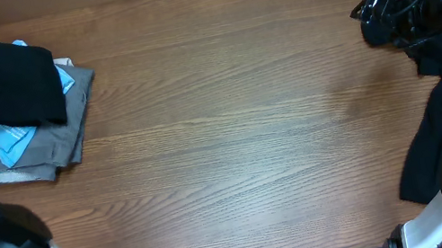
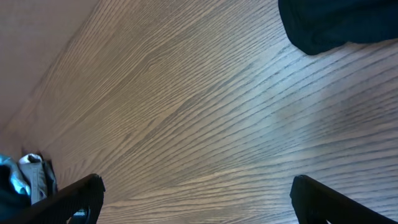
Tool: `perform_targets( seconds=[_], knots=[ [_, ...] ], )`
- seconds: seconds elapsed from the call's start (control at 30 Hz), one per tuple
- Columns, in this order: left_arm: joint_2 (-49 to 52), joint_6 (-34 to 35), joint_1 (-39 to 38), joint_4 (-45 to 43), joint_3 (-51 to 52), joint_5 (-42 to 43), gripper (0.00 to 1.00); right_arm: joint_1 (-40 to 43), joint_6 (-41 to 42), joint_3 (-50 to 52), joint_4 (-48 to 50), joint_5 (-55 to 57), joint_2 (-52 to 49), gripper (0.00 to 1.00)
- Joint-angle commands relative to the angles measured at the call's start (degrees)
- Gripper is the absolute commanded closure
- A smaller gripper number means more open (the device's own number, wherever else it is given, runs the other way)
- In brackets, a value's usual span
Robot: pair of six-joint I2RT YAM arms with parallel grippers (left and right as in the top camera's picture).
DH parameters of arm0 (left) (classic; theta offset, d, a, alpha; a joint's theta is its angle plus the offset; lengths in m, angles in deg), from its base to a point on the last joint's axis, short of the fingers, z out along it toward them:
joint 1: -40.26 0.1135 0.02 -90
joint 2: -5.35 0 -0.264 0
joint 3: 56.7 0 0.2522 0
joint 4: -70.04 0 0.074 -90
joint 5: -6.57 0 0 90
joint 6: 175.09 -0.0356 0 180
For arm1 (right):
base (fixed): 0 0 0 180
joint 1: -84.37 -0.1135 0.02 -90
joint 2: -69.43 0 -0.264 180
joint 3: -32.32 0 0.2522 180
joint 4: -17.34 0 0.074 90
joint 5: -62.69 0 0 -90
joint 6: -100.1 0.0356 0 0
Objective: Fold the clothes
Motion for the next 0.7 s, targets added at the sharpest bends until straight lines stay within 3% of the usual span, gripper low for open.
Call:
perform_targets(
  seconds=[0.0,0.67],
  knots=[
    [0.5,-2.7,-2.8,0.2,1.4,-5.3,0.96,0.0,-0.4,0.1,0.1,0.0,-0.1,0.00],
    [9.6,-2.8,4.2,1.3,8.3,-14.6,0.96,0.0,-0.4,0.1,0.1,0.0,-0.1,0.00]
  ],
)
